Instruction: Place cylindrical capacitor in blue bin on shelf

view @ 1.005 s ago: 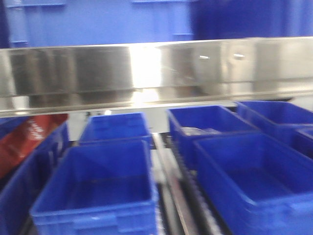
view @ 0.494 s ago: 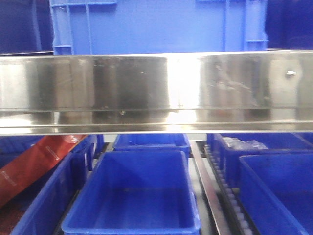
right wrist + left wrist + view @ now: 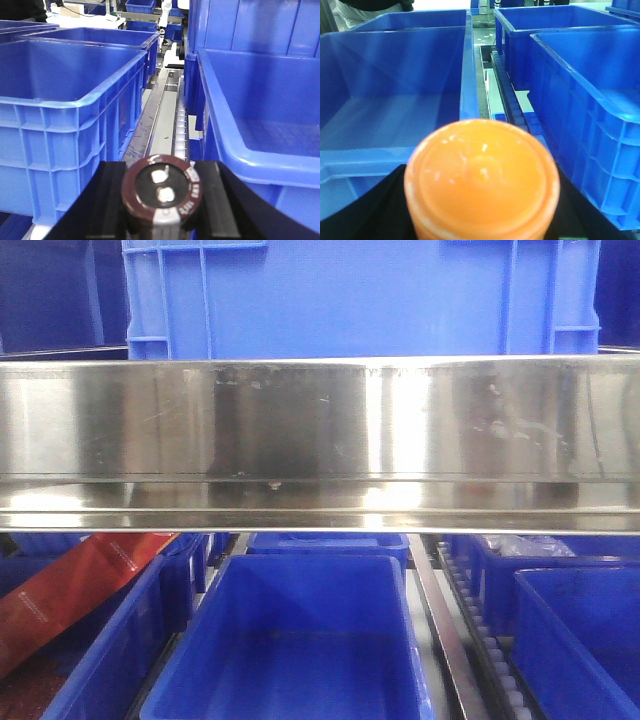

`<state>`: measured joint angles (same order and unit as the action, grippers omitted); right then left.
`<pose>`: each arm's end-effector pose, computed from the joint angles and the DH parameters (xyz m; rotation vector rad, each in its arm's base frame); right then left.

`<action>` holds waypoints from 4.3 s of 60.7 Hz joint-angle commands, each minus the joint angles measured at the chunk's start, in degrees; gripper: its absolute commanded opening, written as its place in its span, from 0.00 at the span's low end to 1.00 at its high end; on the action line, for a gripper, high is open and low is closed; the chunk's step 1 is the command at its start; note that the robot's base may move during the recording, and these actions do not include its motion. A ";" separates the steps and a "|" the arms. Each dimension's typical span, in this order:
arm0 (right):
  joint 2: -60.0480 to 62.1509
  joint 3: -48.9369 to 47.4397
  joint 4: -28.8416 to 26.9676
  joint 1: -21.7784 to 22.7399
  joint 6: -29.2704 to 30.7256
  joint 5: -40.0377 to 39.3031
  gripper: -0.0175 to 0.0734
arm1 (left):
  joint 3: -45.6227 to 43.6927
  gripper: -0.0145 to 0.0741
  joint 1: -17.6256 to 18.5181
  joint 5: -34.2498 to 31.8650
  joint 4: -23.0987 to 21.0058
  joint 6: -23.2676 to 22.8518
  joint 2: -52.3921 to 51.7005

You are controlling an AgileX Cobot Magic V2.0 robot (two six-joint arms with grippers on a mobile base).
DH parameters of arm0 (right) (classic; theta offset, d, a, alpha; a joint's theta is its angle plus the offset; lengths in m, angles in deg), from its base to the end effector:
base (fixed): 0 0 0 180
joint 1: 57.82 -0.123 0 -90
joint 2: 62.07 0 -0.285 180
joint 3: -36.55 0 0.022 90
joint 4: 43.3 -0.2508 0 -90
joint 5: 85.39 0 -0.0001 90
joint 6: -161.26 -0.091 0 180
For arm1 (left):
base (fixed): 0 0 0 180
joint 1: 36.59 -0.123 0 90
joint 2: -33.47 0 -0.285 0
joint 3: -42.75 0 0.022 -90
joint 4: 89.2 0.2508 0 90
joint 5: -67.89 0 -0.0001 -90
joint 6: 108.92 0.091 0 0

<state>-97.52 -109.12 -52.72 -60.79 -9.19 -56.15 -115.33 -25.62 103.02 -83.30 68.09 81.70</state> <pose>0.0847 0.0117 0.3818 -0.1235 1.7184 0.0903 0.1250 -0.0187 0.4176 0.1634 1.8276 -0.0576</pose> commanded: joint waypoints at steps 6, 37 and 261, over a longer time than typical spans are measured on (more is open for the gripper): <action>0.19 -0.51 0.01 -0.11 0.26 -1.32 0.01 | -0.03 0.04 0.42 -1.59 -0.15 -0.02 -0.17; 0.19 -0.51 0.01 -0.11 0.26 -1.32 0.01 | -0.03 0.04 0.42 -1.59 -0.15 -0.02 -0.17; -37.93 -43.32 -0.21 -18.24 5.99 10.53 0.01 | 3.11 0.04 16.03 6.32 -11.41 3.82 -9.94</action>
<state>-129.11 -146.63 -52.93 -76.75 -4.03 -48.31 -112.35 -9.27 109.74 -93.33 72.45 72.02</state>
